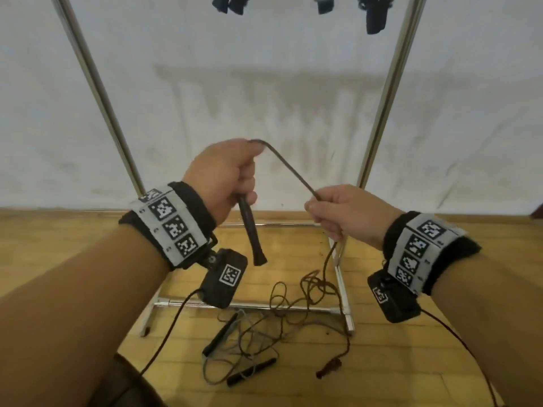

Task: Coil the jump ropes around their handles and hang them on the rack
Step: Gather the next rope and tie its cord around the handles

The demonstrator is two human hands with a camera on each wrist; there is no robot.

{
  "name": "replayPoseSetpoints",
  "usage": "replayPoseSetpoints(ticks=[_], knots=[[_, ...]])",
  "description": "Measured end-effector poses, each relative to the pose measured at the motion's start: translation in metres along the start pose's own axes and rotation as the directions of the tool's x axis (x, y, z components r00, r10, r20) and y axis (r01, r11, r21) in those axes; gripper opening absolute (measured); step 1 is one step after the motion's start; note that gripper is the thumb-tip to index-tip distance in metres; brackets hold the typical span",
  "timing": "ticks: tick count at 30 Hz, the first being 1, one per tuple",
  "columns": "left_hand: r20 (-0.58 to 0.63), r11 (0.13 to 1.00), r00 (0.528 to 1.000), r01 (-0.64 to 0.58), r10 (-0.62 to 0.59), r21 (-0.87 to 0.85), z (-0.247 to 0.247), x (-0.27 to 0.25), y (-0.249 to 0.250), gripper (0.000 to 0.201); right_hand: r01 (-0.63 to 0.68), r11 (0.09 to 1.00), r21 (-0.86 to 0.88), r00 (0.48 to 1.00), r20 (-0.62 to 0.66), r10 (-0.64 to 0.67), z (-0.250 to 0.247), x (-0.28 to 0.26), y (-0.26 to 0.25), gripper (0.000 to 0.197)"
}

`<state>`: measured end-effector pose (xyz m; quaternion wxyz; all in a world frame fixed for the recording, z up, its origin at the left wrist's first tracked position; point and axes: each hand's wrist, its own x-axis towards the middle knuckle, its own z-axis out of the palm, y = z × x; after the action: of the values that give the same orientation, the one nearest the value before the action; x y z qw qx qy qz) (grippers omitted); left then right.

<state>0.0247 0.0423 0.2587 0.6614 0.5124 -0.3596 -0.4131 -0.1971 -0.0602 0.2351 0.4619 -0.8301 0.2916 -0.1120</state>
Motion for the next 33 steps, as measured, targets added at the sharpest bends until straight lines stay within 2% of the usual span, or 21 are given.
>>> replayPoseSetpoints(ticks=[3,5,7,9,11,13,14,16,17,18,19,21,23,25,27,28,29,30,32,33], knots=[[-0.262,0.942,0.964,-0.056,-0.034,-0.331,-0.025,0.01,0.026,0.032,-0.145,0.94,-0.309,0.977,0.108,0.186,0.007,-0.004,0.052,0.038],[-0.405,0.878,0.905,-0.084,-0.131,-0.471,-0.048,0.014,0.037,0.036,-0.214,0.897,-0.387,0.952,0.124,0.28,0.008,-0.009,0.085,0.041],[-0.518,0.858,0.831,-0.104,-0.202,-0.503,-0.066,0.017,0.038,0.038,-0.269,0.846,-0.46,0.929,0.109,0.354,0.007,-0.012,0.106,0.042],[-0.566,0.912,0.8,-0.058,-0.201,-0.406,-0.073,0.021,0.032,0.034,-0.303,0.814,-0.495,0.915,0.087,0.394,0.006,-0.012,0.112,0.042],[-0.516,0.977,0.841,0.064,-0.162,-0.204,-0.065,0.024,0.019,0.024,-0.296,0.848,-0.44,0.938,0.036,0.346,0.003,-0.007,0.102,0.041],[-0.384,0.988,0.914,0.154,-0.134,0.022,-0.044,0.02,0.004,0.007,-0.259,0.912,-0.319,0.965,-0.049,0.257,-0.002,0.003,0.079,0.039],[-0.292,0.981,0.948,0.163,-0.125,0.109,-0.032,0.017,-0.003,0.009,-0.231,0.942,-0.242,0.973,-0.072,0.22,-0.002,0.008,0.065,0.037],[-0.074,0.959,0.991,0.129,-0.114,0.252,-0.014,0.011,-0.016,0.042,-0.17,0.981,-0.09,0.985,-0.053,0.166,0.0,0.014,0.037,0.029],[0.041,0.942,0.993,0.095,-0.114,0.321,-0.005,0.009,-0.021,0.054,-0.143,0.989,-0.03,0.989,-0.028,0.142,0.002,0.015,0.024,0.027],[0.151,0.919,0.981,0.055,-0.123,0.39,0.002,0.006,-0.024,0.058,-0.117,0.993,0.011,0.993,-0.006,0.117,0.004,0.015,0.014,0.026],[0.24,0.893,0.962,0.008,-0.13,0.45,0.008,0.004,-0.027,0.054,-0.089,0.995,0.039,0.996,0.012,0.089,0.006,0.014,0.004,0.027],[0.325,0.837,0.935,-0.06,-0.144,0.544,0.017,0.001,-0.029,0.039,-0.033,0.996,0.084,0.999,0.036,0.03,0.008,0.012,-0.012,0.031],[0.36,0.827,0.919,-0.07,-0.164,0.557,0.015,0.0,-0.028,0.034,0.014,0.994,0.112,0.998,0.054,-0.02,0.008,0.008,-0.024,0.031],[0.384,0.801,0.901,-0.073,-0.204,0.594,0.008,-0.002,-0.024,0.038,0.049,0.99,0.131,0.997,0.056,-0.057,0.006,0.006,-0.031,0.028],[0.369,0.673,0.909,-0.15,-0.194,0.724,0.002,-0.001,-0.021,0.042,0.065,0.988,0.139,0.997,0.042,-0.072,0.005,0.007,-0.032,0.026],[0.353,0.638,0.923,-0.181,-0.153,0.748,-0.002,0.0,-0.018,0.039,0.066,0.987,0.146,0.997,0.033,-0.072,0.006,0.009,-0.029,0.024],[0.325,0.658,0.941,-0.189,-0.09,0.729,-0.007,0.002,-0.016,0.036,0.063,0.984,0.164,0.997,0.027,-0.068,0.007,0.011,-0.025,0.022],[0.282,0.732,0.959,-0.177,-0.022,0.657,-0.014,0.005,-0.014,0.034,0.054,0.98,0.19,0.998,0.025,-0.06,0.009,0.014,-0.018,0.02],[0.158,0.898,0.983,-0.153,0.095,0.412,-0.026,0.01,-0.008,0.034,0.019,0.984,0.178,0.999,0.032,-0.025,0.012,0.02,0.002,0.022],[0.057,0.943,0.989,-0.15,0.14,0.297,-0.033,0.013,-0.002,0.033,-0.012,0.994,0.108,0.999,0.046,0.007,0.014,0.023,0.016,0.026]])
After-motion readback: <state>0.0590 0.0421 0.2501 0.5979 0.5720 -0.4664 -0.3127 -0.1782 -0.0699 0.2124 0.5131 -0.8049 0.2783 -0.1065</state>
